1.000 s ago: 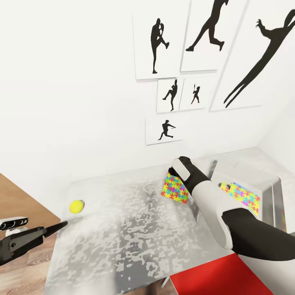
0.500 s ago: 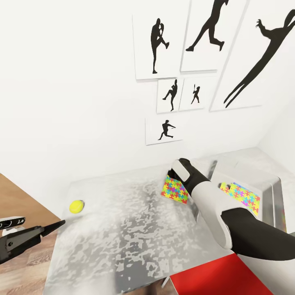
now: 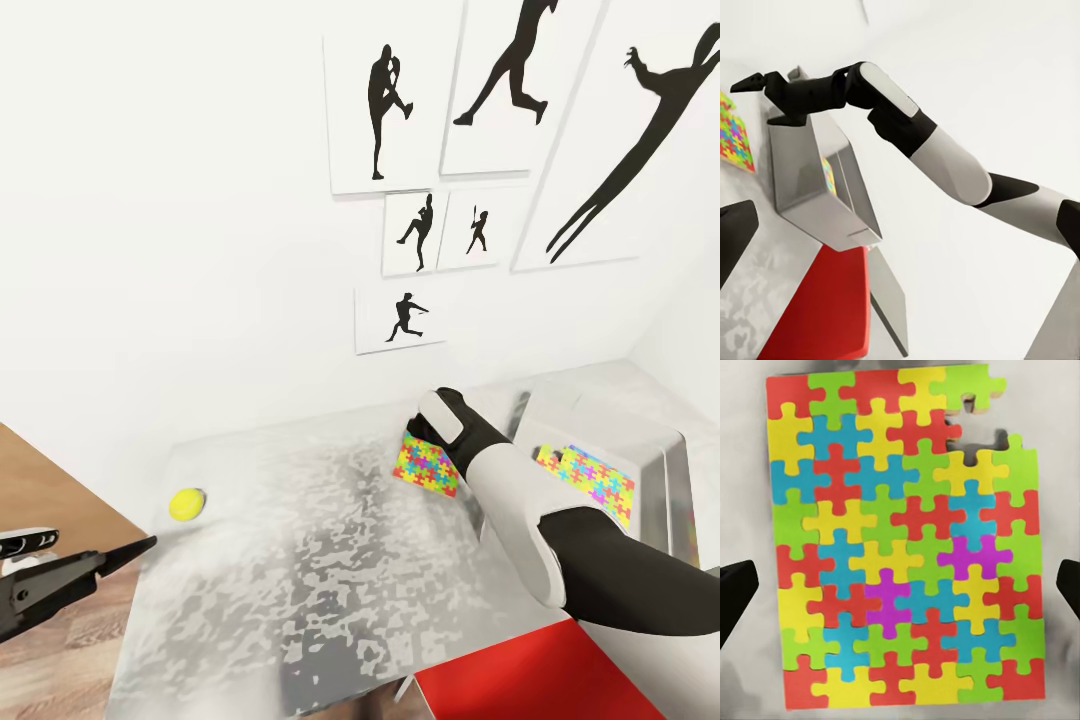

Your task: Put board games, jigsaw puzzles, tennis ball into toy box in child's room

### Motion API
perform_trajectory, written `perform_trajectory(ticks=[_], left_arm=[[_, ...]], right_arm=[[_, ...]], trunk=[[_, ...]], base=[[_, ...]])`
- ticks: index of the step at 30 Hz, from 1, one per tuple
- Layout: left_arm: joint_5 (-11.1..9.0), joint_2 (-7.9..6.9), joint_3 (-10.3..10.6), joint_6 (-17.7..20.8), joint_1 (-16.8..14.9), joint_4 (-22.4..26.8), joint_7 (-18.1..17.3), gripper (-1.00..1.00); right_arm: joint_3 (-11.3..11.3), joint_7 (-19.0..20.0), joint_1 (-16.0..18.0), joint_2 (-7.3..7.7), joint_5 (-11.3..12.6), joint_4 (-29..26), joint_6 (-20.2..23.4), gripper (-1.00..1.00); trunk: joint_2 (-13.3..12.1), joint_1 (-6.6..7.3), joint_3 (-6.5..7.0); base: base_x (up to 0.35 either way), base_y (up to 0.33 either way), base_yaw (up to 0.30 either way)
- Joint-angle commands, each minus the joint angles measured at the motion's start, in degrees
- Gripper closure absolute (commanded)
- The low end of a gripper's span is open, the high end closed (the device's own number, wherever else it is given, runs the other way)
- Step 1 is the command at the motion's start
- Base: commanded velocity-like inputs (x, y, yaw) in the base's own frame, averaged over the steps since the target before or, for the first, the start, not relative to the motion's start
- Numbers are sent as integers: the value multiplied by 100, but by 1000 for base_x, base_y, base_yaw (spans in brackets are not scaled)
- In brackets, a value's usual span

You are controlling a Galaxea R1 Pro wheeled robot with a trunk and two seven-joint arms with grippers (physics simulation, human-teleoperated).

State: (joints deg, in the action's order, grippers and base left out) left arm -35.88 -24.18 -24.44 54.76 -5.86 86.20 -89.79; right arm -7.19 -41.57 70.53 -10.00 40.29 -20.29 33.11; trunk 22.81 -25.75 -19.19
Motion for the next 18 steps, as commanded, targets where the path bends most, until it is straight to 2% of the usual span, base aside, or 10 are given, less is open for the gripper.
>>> perform_trajectory(ticks=[1,7,18], left_arm=[[2,-3,-16,61,-3,2,-21,-100],[2,-2,-157,65,-3,2,-21,-100],[2,0,-203,70,-3,2,-21,-100]], right_arm=[[-22,-33,5,0,14,-6,47,-100],[-20,-40,5,0,14,-4,90,-100],[-20,-84,5,0,14,86,71,-100]], trunk=[[11,-3,-10],[11,-3,-10],[11,-3,-10]], base=[[0,0,0],[0,0,0],[0,0,0]])
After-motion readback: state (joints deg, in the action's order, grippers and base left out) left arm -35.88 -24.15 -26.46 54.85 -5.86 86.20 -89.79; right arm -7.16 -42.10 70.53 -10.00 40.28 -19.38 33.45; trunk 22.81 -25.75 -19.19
